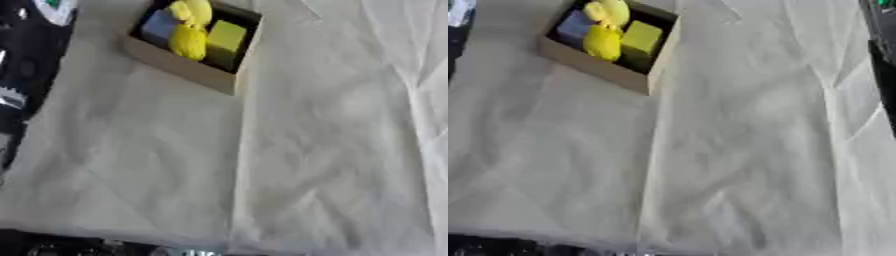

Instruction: Pick up objects on the table and place them in the box.

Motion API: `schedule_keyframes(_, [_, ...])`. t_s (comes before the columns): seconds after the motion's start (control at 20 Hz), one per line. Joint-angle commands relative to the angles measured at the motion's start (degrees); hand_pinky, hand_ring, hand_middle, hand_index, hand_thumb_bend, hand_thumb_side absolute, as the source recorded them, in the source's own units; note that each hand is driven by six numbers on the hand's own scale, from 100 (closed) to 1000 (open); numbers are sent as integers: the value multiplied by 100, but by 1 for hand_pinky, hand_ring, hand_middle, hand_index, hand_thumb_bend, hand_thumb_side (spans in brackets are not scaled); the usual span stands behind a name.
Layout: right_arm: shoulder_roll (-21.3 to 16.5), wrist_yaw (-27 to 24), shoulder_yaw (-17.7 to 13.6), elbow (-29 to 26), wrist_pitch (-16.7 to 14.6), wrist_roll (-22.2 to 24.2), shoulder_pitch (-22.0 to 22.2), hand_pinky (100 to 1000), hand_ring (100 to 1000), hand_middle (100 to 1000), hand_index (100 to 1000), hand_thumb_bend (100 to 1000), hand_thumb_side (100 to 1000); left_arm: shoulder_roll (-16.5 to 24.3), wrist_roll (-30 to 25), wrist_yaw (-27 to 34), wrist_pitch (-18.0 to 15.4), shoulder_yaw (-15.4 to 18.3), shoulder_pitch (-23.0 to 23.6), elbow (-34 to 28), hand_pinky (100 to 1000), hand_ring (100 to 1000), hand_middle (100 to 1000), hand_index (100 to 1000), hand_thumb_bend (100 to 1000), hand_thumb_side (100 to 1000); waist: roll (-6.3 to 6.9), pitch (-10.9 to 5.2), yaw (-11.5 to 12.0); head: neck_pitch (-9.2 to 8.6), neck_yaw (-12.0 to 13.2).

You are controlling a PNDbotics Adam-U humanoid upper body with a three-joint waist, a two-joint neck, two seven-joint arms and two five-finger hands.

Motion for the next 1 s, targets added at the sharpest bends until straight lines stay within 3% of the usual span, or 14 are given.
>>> schedule_keyframes(0.05, [-51, -20, -33, -145, -12, 22, -136, 827, 803, 682, 866, 100, 679, -190, 349, -421, 71, 104, -168, 429, 781, 796, 738, 732, 100, 118, 82, -64, -46, 21, 113])
schedule_keyframes(0.15, [-74, -29, -50, -140, 0, 8, -111, 827, 803, 681, 866, 100, 681, -255, 434, -607, 21, 136, -139, 655, 806, 825, 767, 783, 114, 101, 93, -44, -60, 21, 98])
schedule_keyframes(0.2, [-75, -37, -60, -136, 5, -3, -98, 827, 802, 681, 866, 100, 684, -280, 393, -651, -32, 141, -121, 746, 836, 866, 822, 895, 183, 100, 101, -38, -56, 21, 91])
schedule_keyframes(0.3, [-64, -57, -59, -130, 7, -10, -81, 827, 802, 680, 865, 100, 686, -306, 238, -714, -148, 151, -99, 862, 862, 901, 863, 987, 317, 234, 108, -37, -44, 21, 81])
schedule_keyframes(0.35, [-57, -63, -50, -131, 4, -4, -76, 827, 799, 680, 865, 100, 686, -304, 168, -744, -203, 160, -89, 880, 870, 917, 878, 1000, 424, 346, 109, -40, -37, 21, 76])
schedule_keyframes(0.5, [-69, -61, -32, -116, 5, 18, -60, 827, 798, 680, 865, 100, 686, -265, 34, -723, -301, 233, -88, 798, 884, 938, 898, 1000, 619, 434, 103, -60, -5, 21, 52])
schedule_keyframes(0.6, [-80, -61, -39, -101, 9, 16, -38, 827, 798, 680, 865, 100, 687, -223, -38, -650, -329, 261, -104, 669, 879, 933, 892, 1000, 624, 432, 103, -82, 23, 21, 30])
schedule_keyframes(0.75, [-92, -67, -48, -82, 14, 5, 0, 827, 798, 680, 865, 100, 687, -156, -78, -405, -356, 268, -111, 399, 874, 927, 887, 1000, 532, 420, 96, -119, 73, 21, -8])
schedule_keyframes(0.8, [-92, -67, -49, -79, 14, 4, 10, 827, 798, 680, 865, 100, 685, -121, -34, -273, -338, 270, -106, 257, 859, 914, 873, 977, 343, 363, 90, -138, 93, 21, -27])
schedule_keyframes(0.9, [-103, -63, -56, -85, 8, -1, 29, 826, 799, 680, 865, 100, 680, 9, 220, 32, -186, 240, -69, -190, 828, 880, 835, 916, 135, 198, 79, -176, 140, 21, -72])
schedule_keyframes(1.0, [-117, -61, -71, -115, -4, -12, 47, 826, 799, 681, 865, 100, 672, 169, 533, 481, -52, 175, 38, -794, 814, 858, 815, 890, 100, 213, 71, -213, 195, 21, -109])
